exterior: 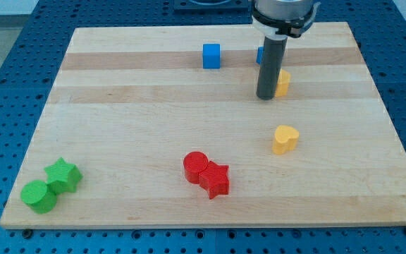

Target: Move the yellow hexagon to the center right of the board

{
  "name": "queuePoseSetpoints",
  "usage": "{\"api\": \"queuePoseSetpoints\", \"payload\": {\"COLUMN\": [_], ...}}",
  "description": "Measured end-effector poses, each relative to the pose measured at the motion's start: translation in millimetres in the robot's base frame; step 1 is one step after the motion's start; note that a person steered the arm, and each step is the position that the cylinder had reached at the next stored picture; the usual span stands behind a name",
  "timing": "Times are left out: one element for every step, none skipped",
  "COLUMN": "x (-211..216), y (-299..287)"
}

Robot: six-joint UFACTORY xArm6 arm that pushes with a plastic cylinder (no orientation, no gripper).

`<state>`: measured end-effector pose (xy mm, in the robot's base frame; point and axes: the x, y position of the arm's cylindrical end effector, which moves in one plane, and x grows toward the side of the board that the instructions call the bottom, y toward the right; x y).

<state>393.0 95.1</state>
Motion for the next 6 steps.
{"api": "queuePoseSetpoints", "payload": {"x": [3.7, -6.1, -29.4, -29.3, -29.2, -22.5], "y": [-1.5, -24.4, -27.1, -9.3, 7.7, 53.1]}}
